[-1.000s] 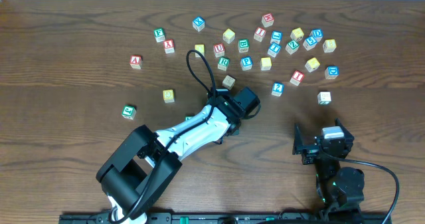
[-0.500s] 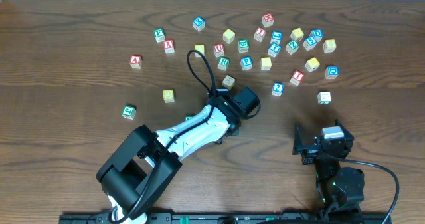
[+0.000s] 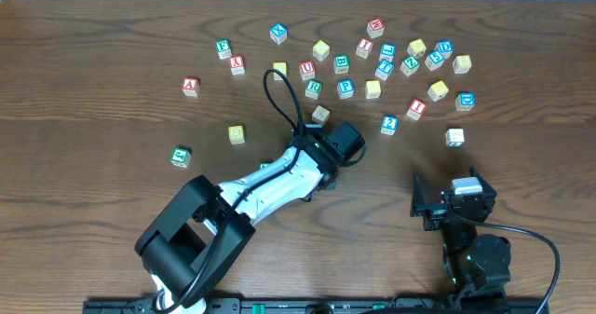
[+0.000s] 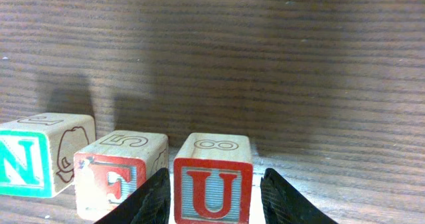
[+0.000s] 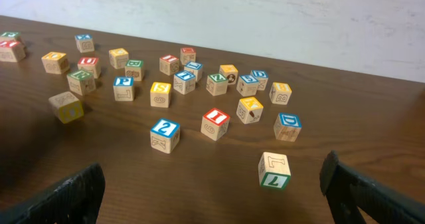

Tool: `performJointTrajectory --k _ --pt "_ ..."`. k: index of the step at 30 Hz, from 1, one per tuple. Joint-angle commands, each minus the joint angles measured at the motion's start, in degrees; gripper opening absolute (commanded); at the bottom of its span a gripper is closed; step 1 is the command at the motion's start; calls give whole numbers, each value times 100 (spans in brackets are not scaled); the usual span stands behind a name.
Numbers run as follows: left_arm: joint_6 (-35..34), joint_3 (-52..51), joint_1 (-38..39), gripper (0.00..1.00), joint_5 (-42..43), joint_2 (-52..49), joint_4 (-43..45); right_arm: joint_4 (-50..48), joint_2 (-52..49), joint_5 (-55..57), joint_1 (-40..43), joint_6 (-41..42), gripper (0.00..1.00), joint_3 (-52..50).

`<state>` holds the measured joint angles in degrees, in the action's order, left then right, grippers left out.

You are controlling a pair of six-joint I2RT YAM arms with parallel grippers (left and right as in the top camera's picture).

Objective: Spell out NEURIPS
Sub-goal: 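Open the left gripper and lift away from the U block, then move the left gripper up over the green R block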

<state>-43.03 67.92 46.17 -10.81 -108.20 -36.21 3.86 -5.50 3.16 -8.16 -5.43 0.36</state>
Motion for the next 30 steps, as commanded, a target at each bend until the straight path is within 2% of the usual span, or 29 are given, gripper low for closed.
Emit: performJointTrajectory --k 1,22,30 --pt "122 -50 -31 43 -35 195 26 24 24 -15 31 24 99 -4" --pt "256 48 -31 43 -306 398 92 24 24 -15 31 24 99 -4" --pt "514 299 -31 44 -538 498 50 24 24 -15 31 24 99 -4"
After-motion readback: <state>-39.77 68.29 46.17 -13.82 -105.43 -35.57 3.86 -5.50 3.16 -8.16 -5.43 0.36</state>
